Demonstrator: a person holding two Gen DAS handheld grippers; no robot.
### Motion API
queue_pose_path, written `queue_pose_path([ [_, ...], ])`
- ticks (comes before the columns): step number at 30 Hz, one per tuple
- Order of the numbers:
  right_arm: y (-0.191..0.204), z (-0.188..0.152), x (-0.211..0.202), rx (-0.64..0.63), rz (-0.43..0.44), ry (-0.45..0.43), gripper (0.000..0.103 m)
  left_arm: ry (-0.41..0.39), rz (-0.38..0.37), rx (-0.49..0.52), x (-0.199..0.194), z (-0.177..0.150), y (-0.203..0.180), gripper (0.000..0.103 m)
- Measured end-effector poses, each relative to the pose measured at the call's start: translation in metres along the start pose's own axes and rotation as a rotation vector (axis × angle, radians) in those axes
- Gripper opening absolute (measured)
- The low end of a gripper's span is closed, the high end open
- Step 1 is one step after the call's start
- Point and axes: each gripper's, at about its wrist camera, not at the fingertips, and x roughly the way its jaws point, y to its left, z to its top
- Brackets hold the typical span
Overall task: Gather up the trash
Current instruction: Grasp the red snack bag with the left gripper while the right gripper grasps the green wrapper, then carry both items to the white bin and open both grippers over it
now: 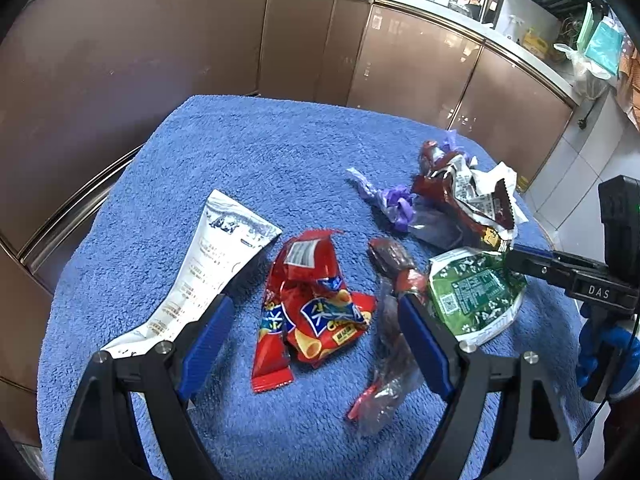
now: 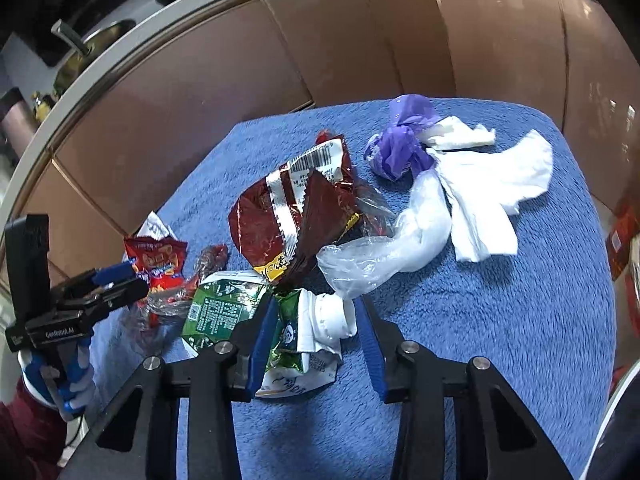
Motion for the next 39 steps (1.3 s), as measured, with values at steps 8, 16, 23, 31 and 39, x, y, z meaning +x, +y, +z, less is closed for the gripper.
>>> queue_pose_path([
  [8,0.006,-0.002,0.01,-0.055,0.007,0.062,0.034,0.022,0.011,-0.028,0.011,0.001,0.0,0.077],
  [16,0.01,-0.015,0.001,-0.077,0.003,0.043,0.033,0.047,-0.002,-0.078,0.017,0.001,0.001,0.044],
  [23,0.007,-0.03,-0.022,-0.049,0.0,0.003,0.031,0.027,-0.008,-0.075,0.012,-0.001,-0.006,0.028],
  [31,0.002,-0.051,-0.055,0.009,0.0,-0.049,0.028,-0.052,-0.005,-0.062,-0.021,-0.004,-0.009,0.024],
  [39,0.008,-0.066,-0.087,0.042,0.0,-0.108,0.027,-0.11,0.002,-0.036,-0.062,-0.007,-0.012,0.024],
])
